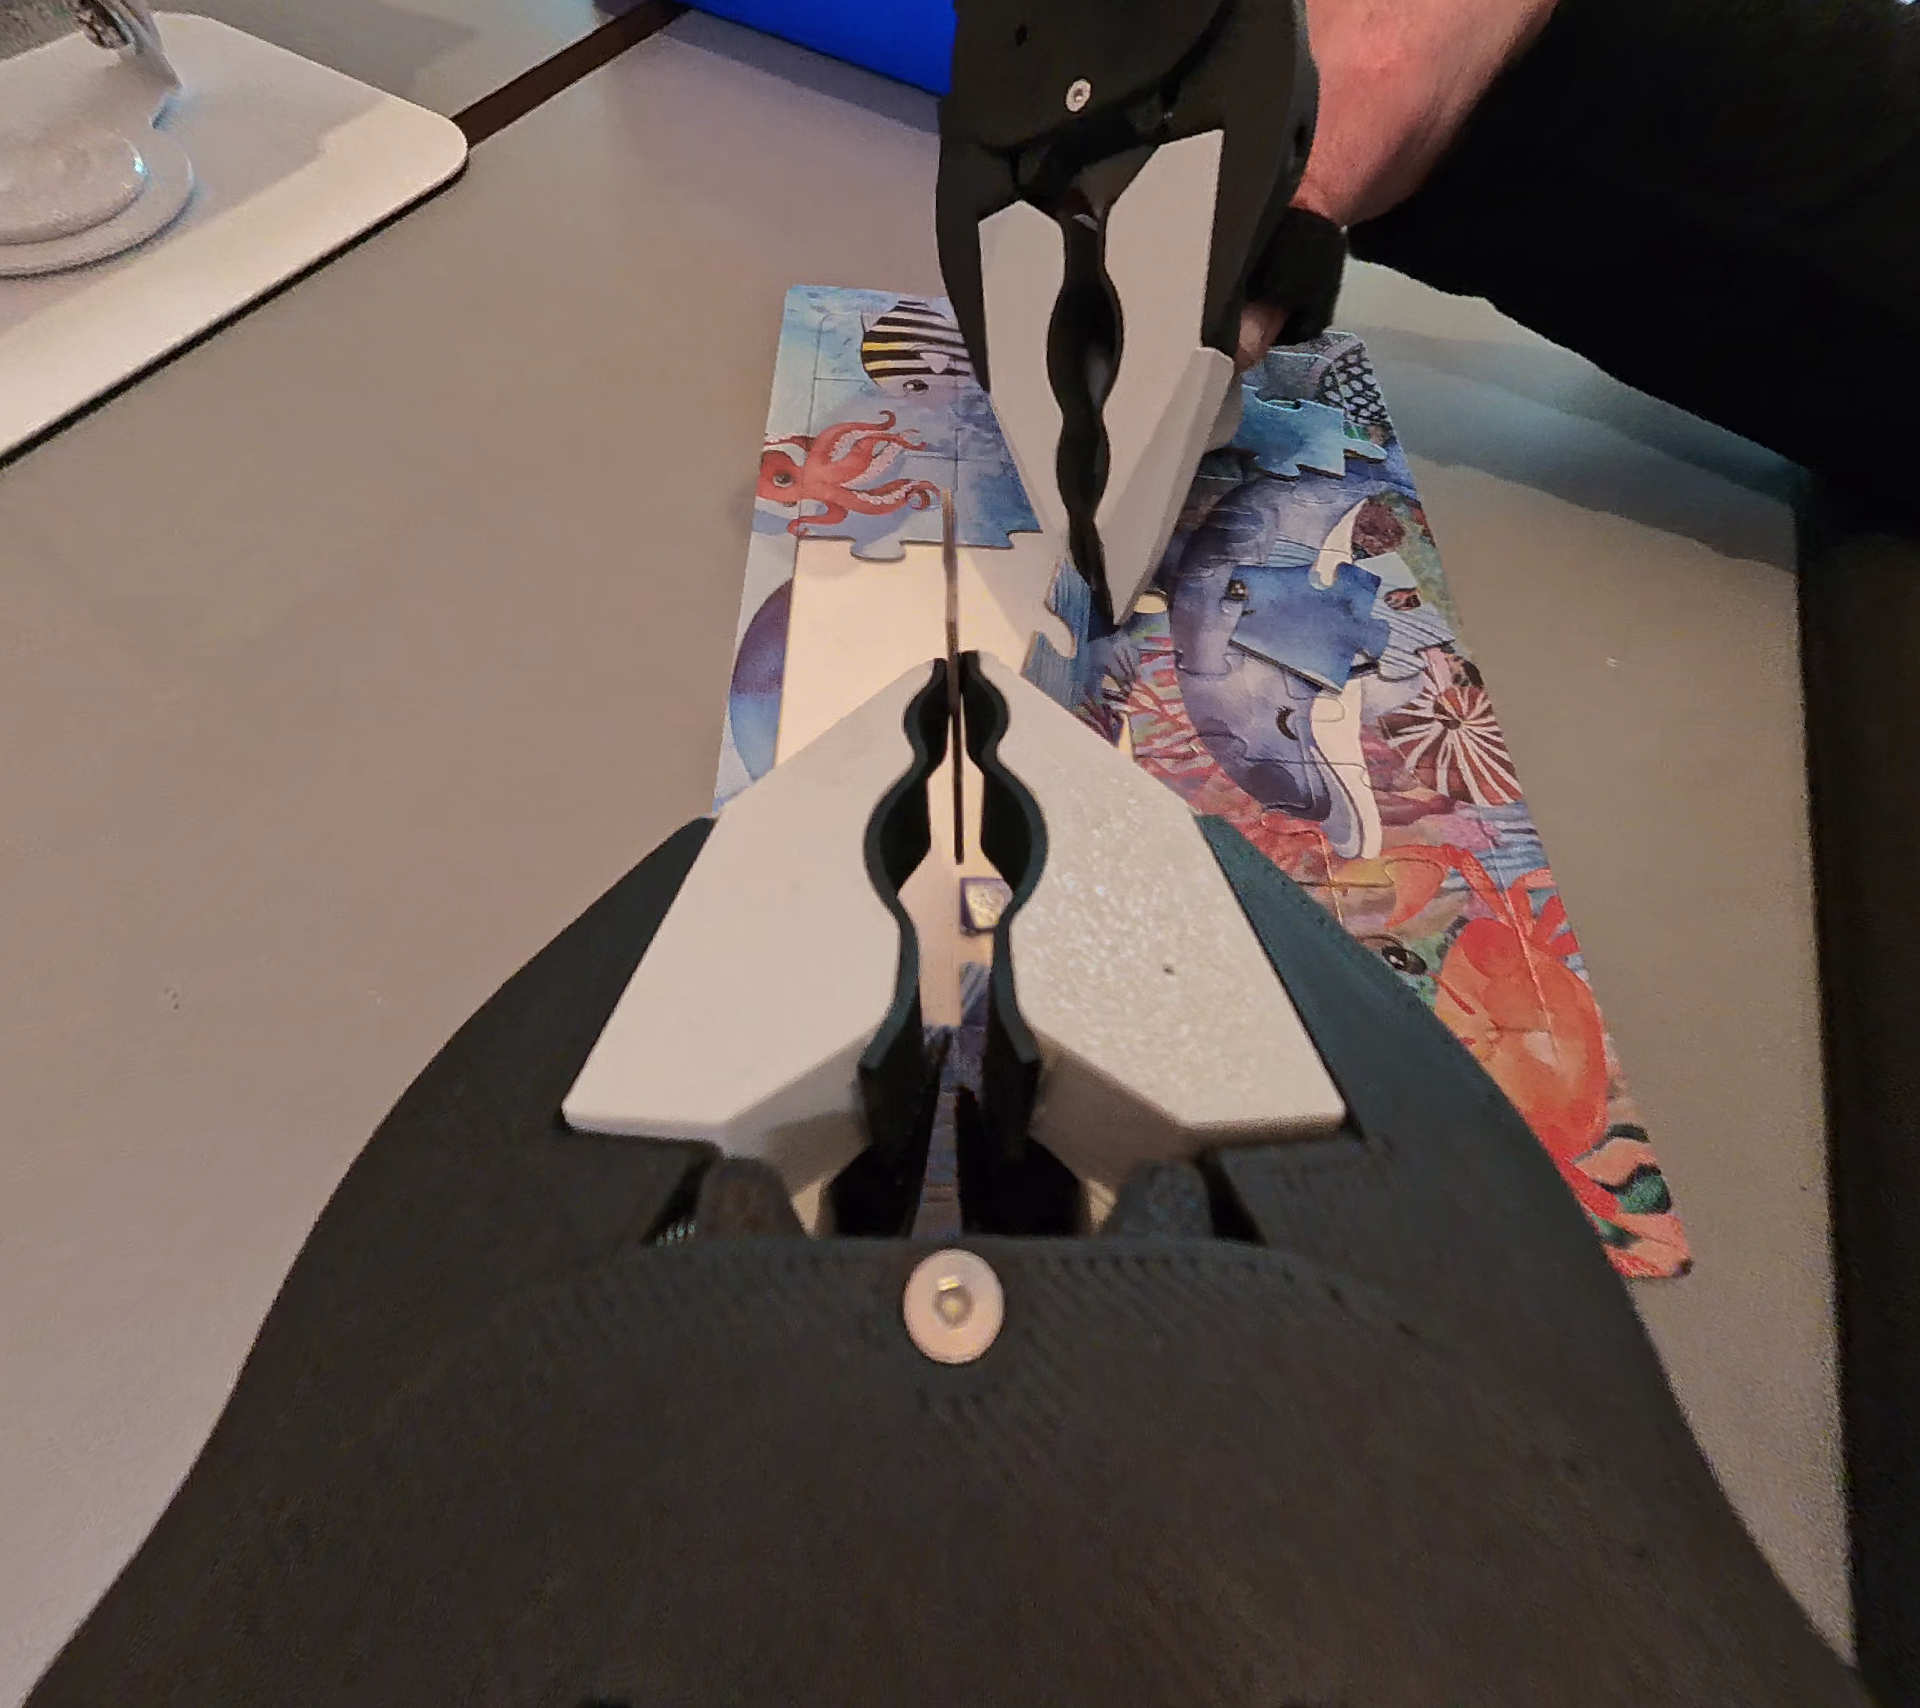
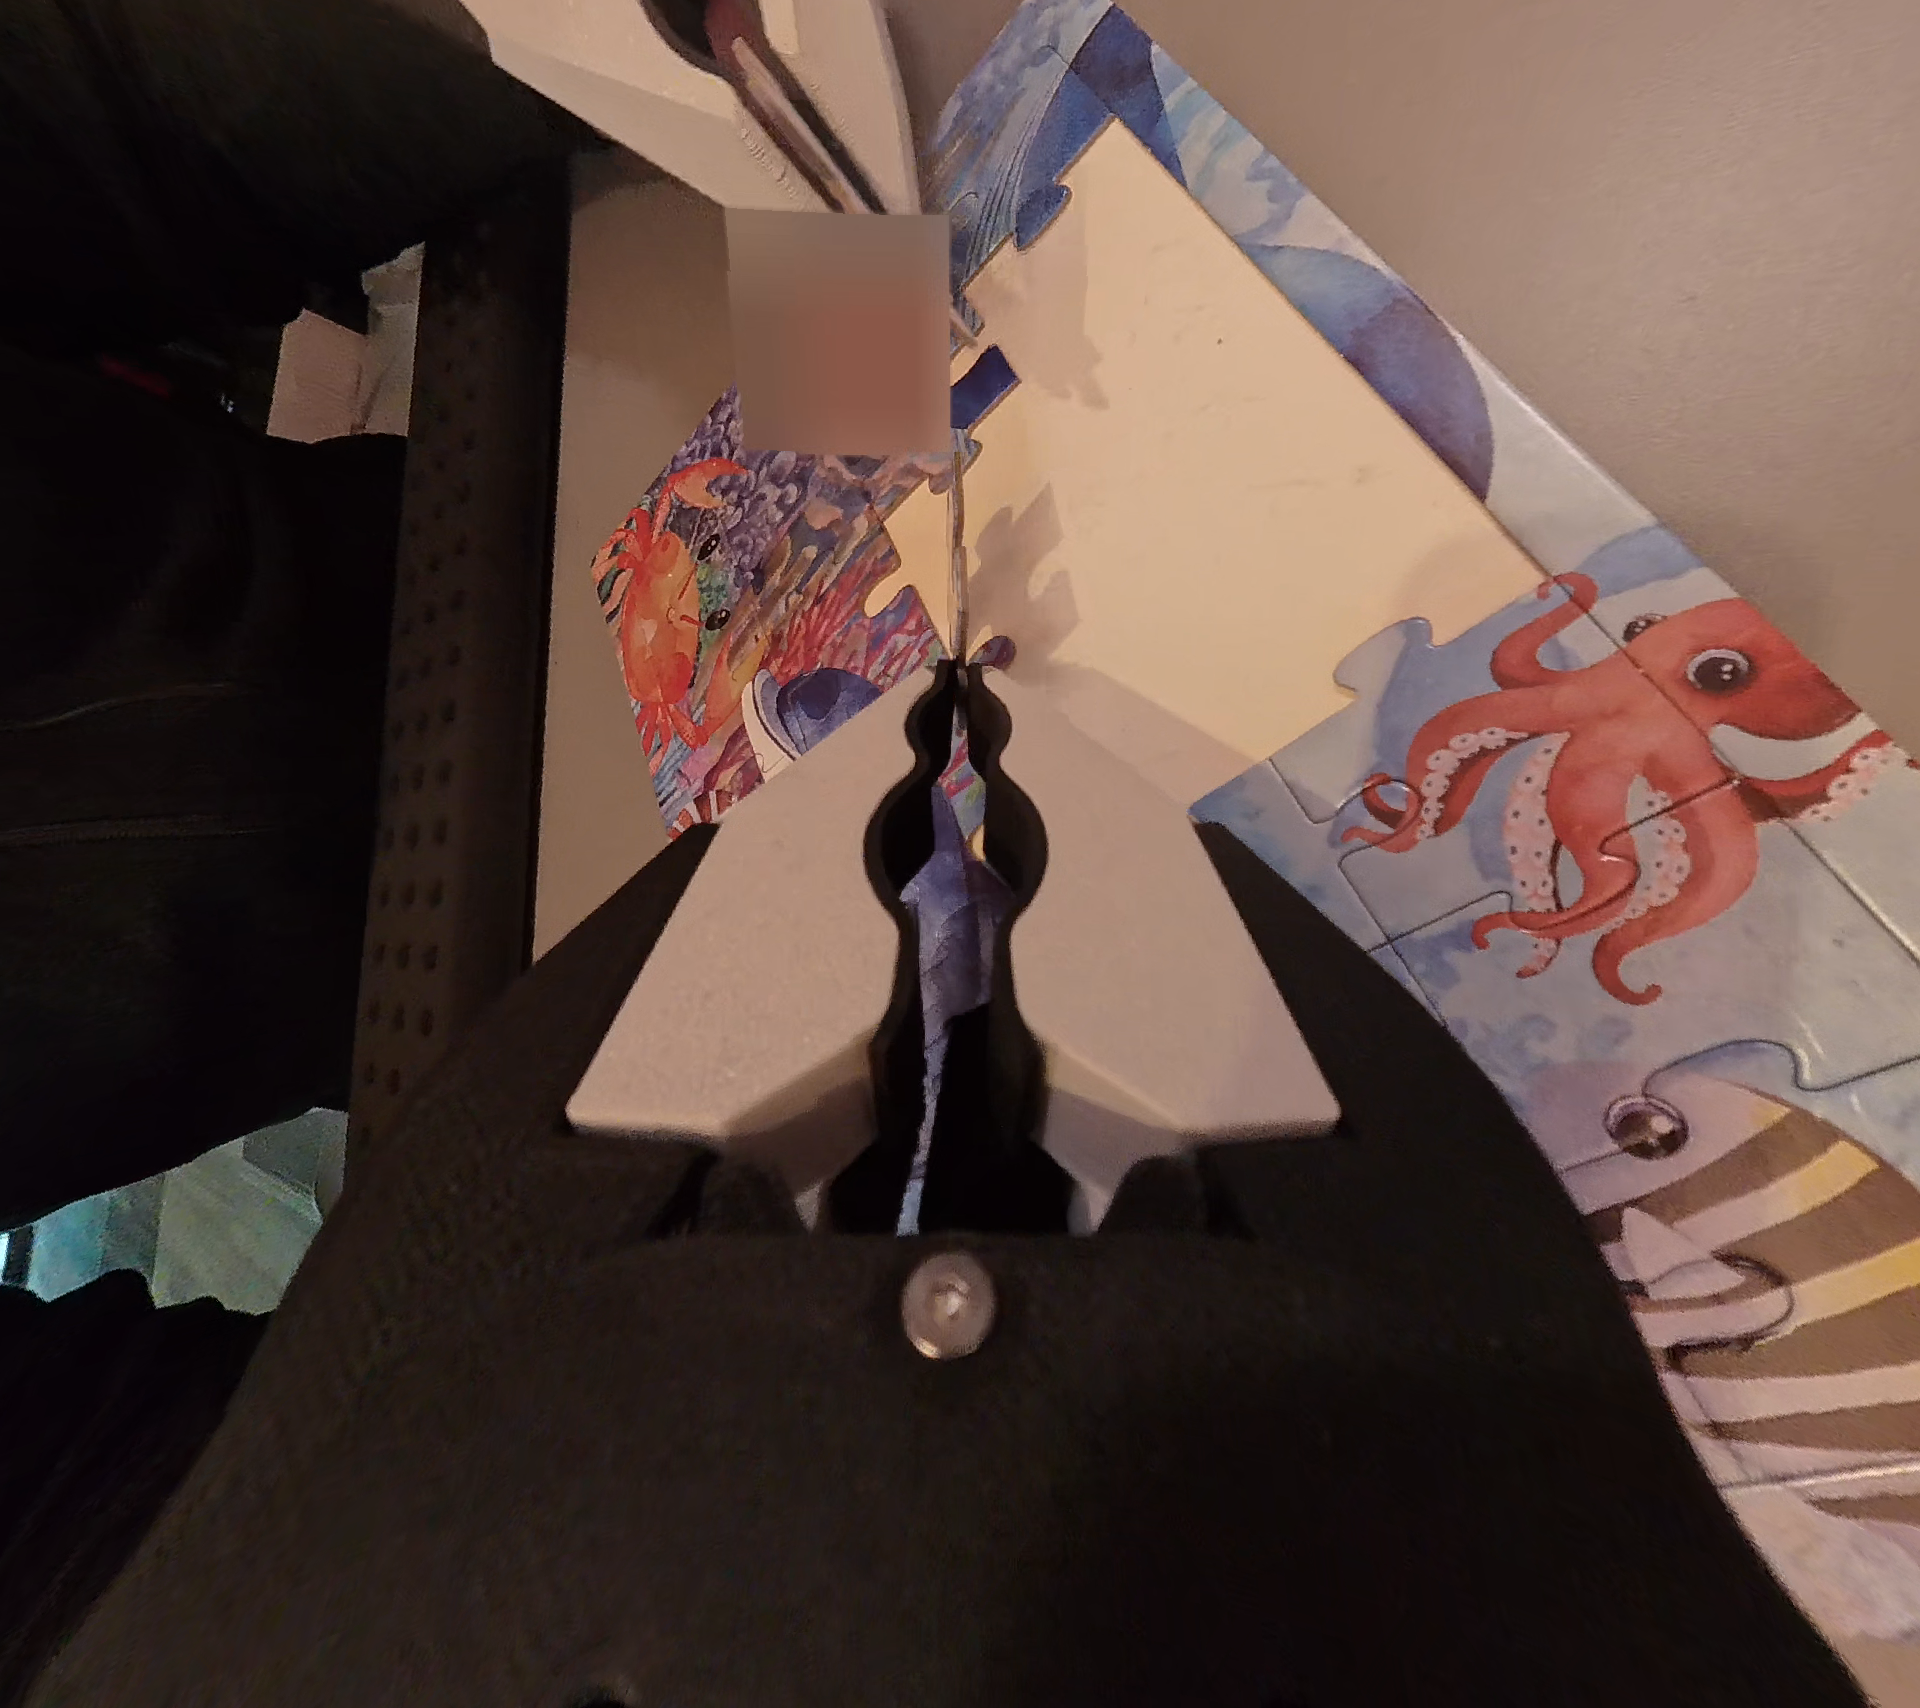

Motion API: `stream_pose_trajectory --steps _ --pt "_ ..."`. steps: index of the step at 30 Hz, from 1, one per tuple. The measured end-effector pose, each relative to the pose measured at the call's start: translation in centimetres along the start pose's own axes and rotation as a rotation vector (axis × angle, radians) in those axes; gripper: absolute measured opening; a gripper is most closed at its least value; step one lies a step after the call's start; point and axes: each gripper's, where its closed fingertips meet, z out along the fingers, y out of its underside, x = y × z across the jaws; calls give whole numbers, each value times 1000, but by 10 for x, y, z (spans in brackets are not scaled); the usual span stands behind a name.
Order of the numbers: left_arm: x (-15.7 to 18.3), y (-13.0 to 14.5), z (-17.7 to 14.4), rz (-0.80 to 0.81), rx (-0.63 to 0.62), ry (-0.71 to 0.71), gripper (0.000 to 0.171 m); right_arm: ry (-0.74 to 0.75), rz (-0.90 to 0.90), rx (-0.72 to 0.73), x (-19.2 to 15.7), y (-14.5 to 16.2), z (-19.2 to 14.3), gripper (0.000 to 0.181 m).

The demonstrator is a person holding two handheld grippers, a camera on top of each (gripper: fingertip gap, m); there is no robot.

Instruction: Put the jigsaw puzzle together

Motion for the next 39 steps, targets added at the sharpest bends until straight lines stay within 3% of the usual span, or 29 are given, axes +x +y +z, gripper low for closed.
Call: stream_pose_trajectory --steps 7,13,39 --pt "8 3 24 46 -88 59 0 5 6 8 2 0 0 0" --pt "8 16 33 123 -167 -2 0 28 23 12 10 0 1 3" --pt "-3 12 29 234 -165 -131 0 147 13 -46 21 4 4 9"
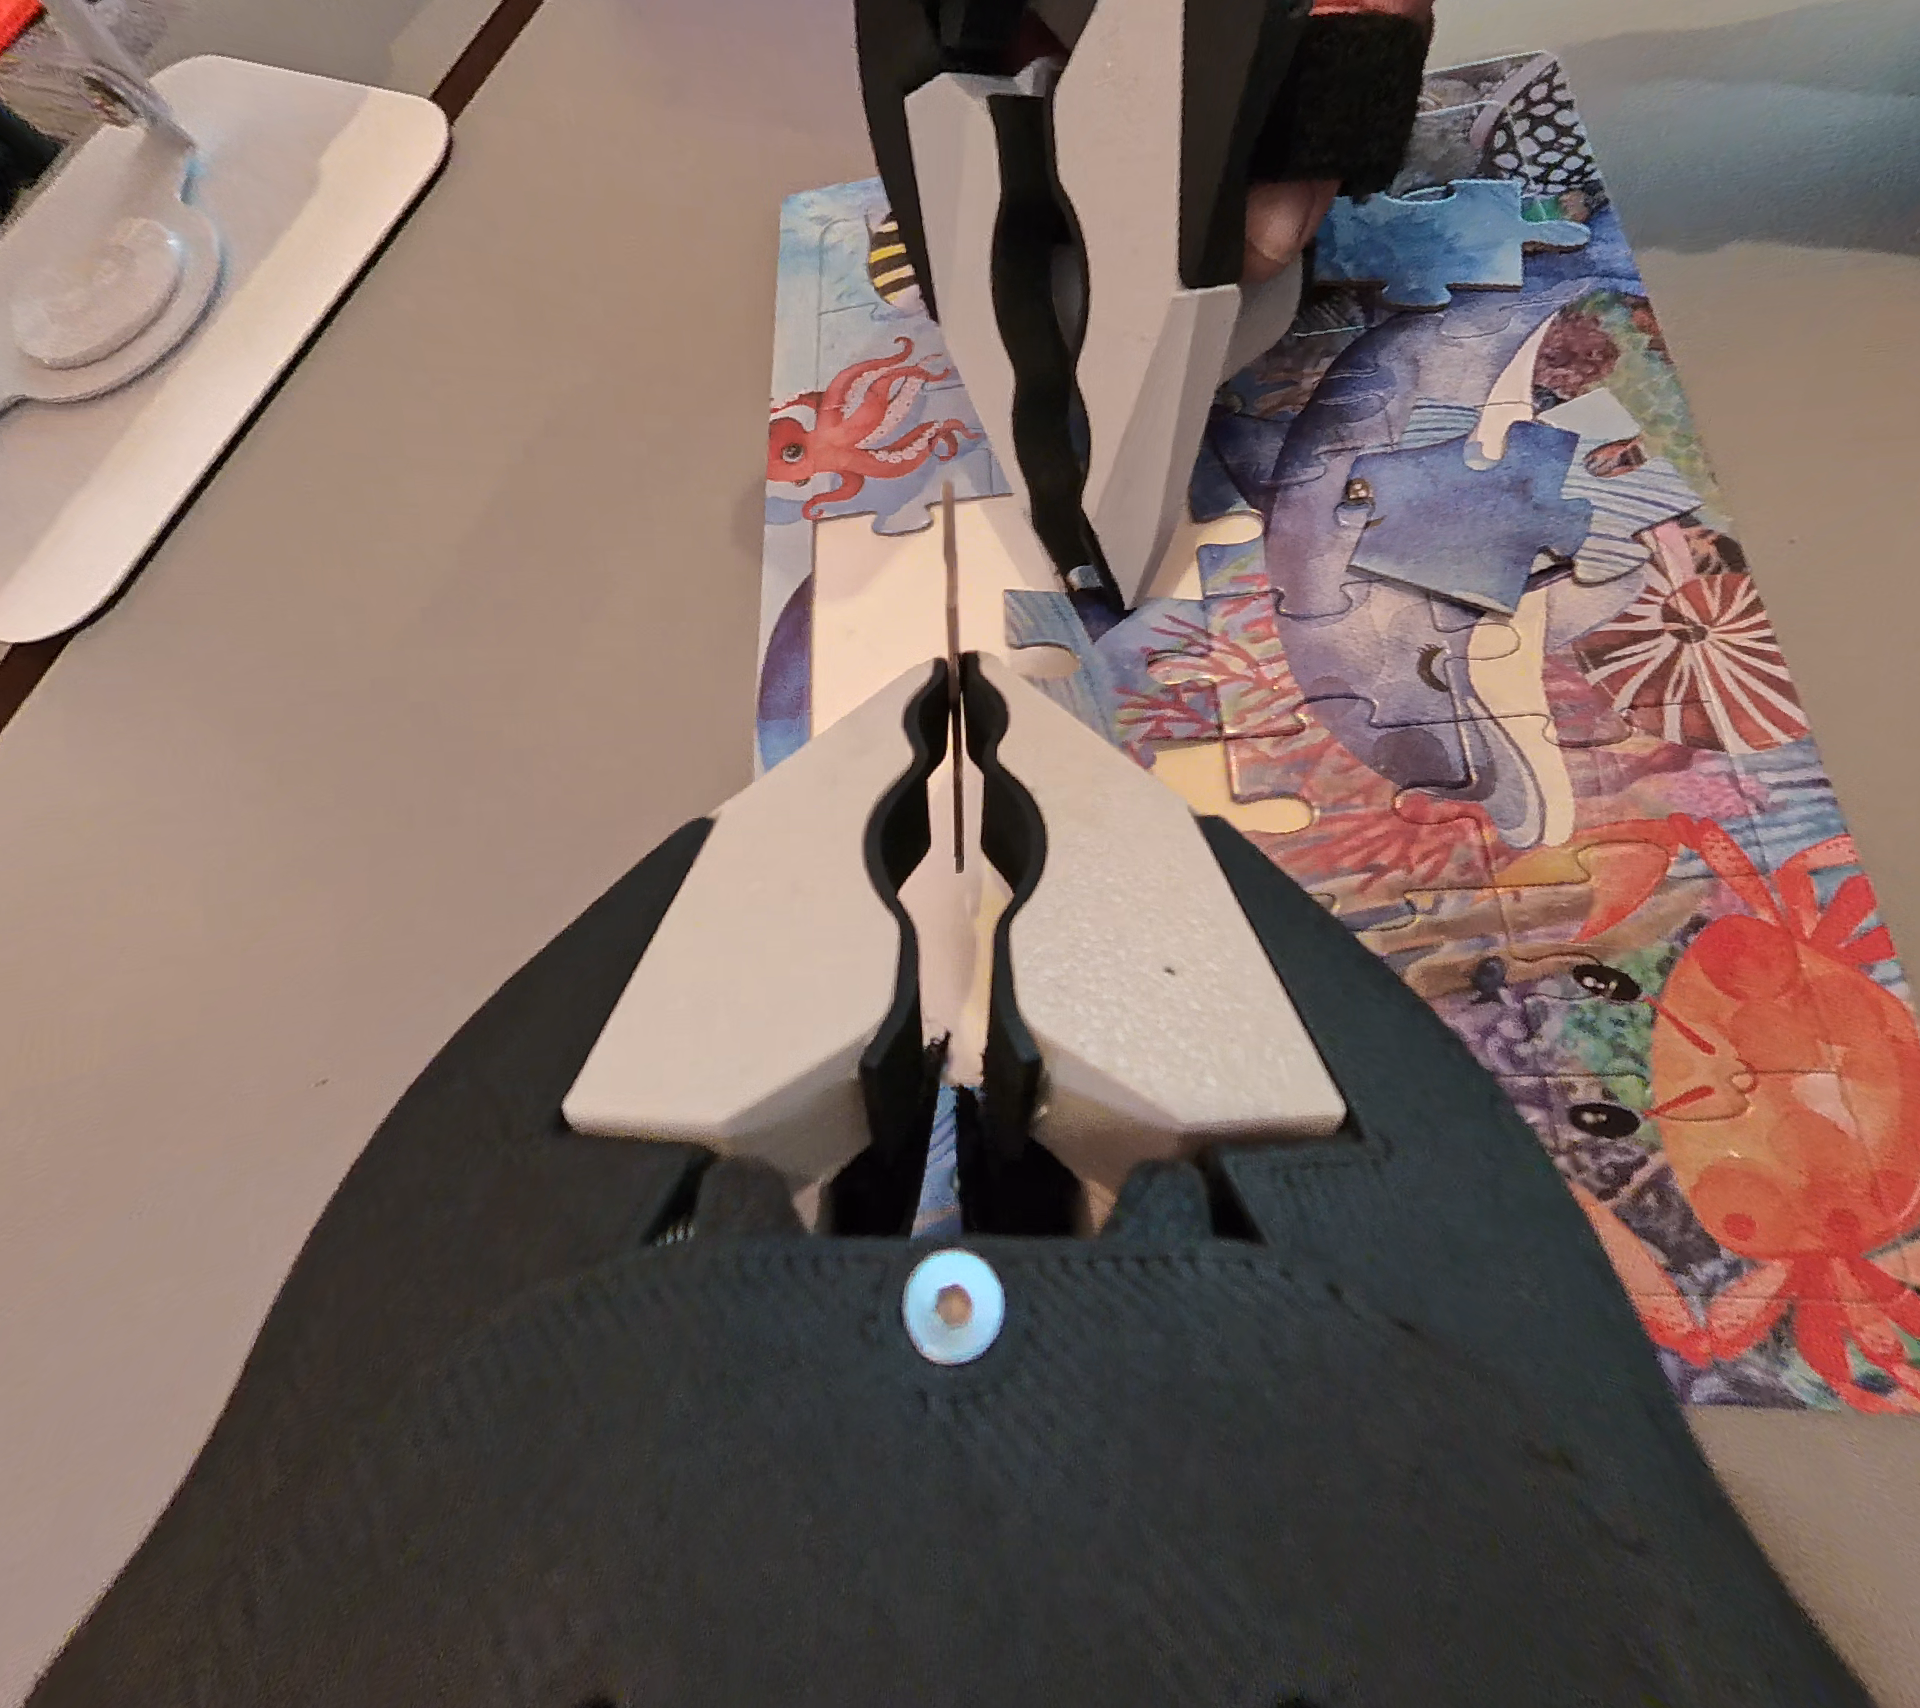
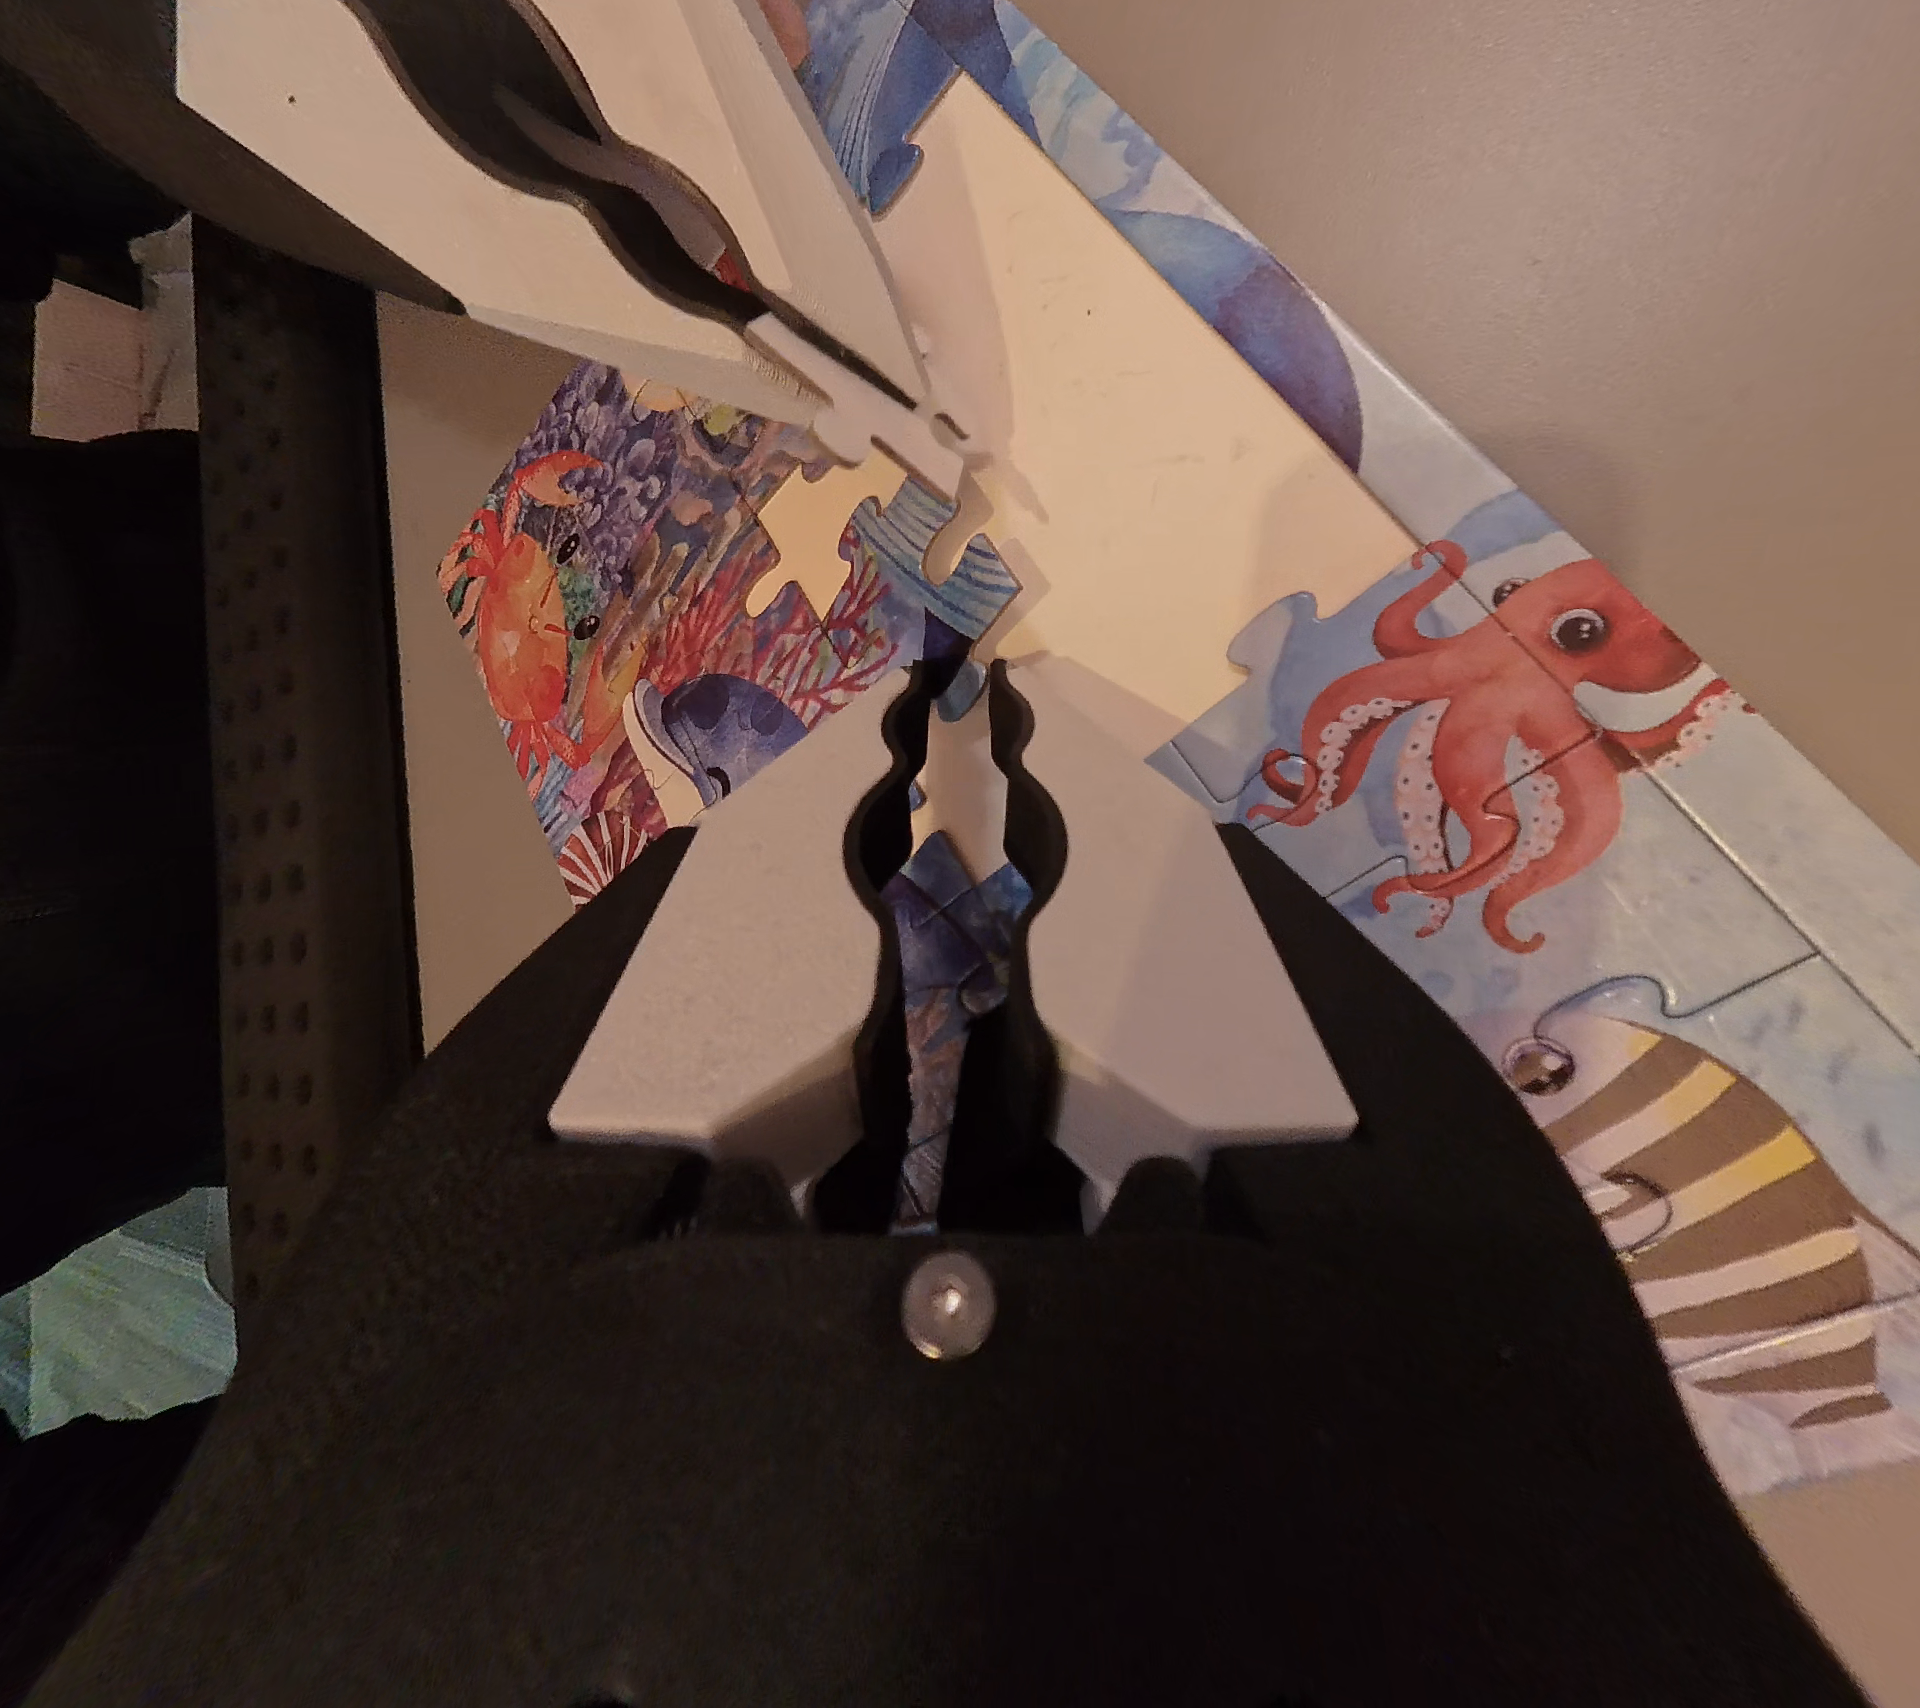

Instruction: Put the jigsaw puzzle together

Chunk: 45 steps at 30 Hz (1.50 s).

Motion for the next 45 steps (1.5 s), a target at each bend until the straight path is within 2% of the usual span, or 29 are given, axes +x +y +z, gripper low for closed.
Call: stream_pose_trajectory --steps 7,14,16,18,19,23,29,32,34,36,39,40,43,45 --pt "-19 -2 -13 -18 19 -62 0 52 -33 -27 1 0 1 10" --pt "-32 -2 -23 -34 41 -102 0 86 -69 -11 0 -4 -4 31" --pt "-35 -3 -25 -38 51 -111 0 103 -96 27 -1 -12 -9 26" --pt "-38 -4 -27 -44 57 -118 0 85 -138 33 -8 -15 -10 2" --pt "-38 -4 -28 -46 60 -119 0 82 -162 32 -12 -15 -8 0" --pt "-40 -5 -30 -52 69 -124 0 93 -163 -64 -7 -3 11 0" --pt "-40 -6 -30 -61 76 -116 0 48 -209 -15 -23 -15 12 0" --pt "-38 -7 -31 -82 91 -96 0 58 -219 -89 -21 -4 23 0" --pt "-36 -10 -31 -117 115 -64 0 41 -215 -82 -23 -6 25 0" --pt "-31 -15 -33 -177 159 -3 0 51 -228 -12 -24 -18 18 0" --pt "-23 -28 -41 -293 264 135 0 99 -207 198 -21 -53 -8 30" --pt "-21 -34 -44 -334 306 178 0 100 -189 279 -20 -63 -18 33" --pt "-17 -44 -52 -390 389 263 0 28 -160 466 -29 -84 -44 32" --pt "-12 -49 -54 -409 419 309 0 -39 -160 538 -38 -91 -52 24"
